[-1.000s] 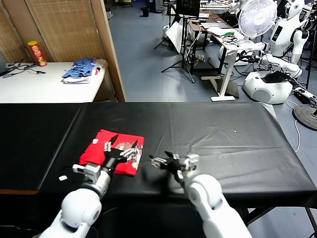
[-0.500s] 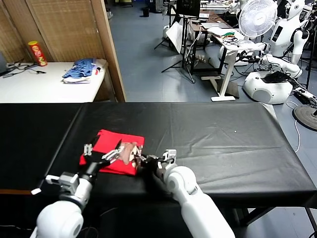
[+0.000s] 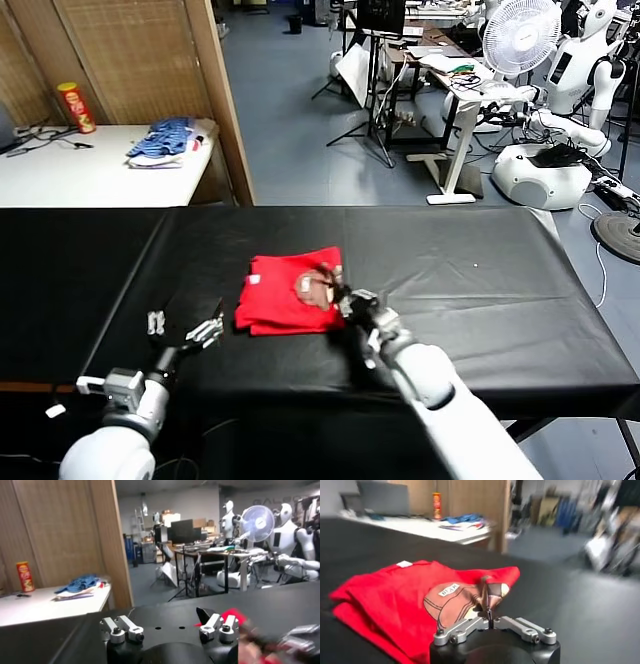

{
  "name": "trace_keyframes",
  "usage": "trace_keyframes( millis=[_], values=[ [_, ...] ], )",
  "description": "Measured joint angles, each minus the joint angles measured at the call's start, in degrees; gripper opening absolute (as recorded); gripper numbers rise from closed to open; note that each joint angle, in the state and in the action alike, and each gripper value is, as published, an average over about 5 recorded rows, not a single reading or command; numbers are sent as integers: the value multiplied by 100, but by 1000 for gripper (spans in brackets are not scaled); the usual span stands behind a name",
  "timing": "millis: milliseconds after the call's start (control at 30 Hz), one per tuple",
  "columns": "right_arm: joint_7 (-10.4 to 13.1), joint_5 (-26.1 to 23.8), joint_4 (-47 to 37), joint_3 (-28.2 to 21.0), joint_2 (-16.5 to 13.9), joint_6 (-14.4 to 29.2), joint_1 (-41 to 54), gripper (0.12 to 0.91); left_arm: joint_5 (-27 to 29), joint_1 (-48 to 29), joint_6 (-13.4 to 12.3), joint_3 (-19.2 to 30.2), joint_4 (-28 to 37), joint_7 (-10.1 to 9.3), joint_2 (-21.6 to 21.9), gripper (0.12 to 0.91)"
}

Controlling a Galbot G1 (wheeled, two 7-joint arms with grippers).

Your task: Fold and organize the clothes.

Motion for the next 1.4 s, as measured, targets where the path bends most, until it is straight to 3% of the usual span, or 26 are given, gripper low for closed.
trace_keyframes(
  millis=[133, 267, 367, 733, 1200, 1400],
  values=[
    [142, -38, 470, 363, -354, 349, -493, 524, 25, 120, -178, -4, 101, 74, -56, 798],
    [337, 32, 927, 768, -445, 563, -1078, 730, 97, 244, -481, 11, 193, 134, -116, 798],
    [516, 139, 1256, 1057, -421, 610, -1549, 788, 104, 343, -551, 31, 204, 90, -153, 798],
    [1235, 458, 2461, 1788, -167, 603, -3455, 798, 27, 976, -549, -17, -19, -95, -134, 798],
    [1847, 480, 3632, 1923, 129, 431, -5188, 798, -180, 1986, -785, -363, -183, -163, -167, 798],
    [2136, 471, 3821, 1827, 172, 203, -5660, 798, -329, 2414, -609, -597, -407, -199, -164, 798]
  ],
)
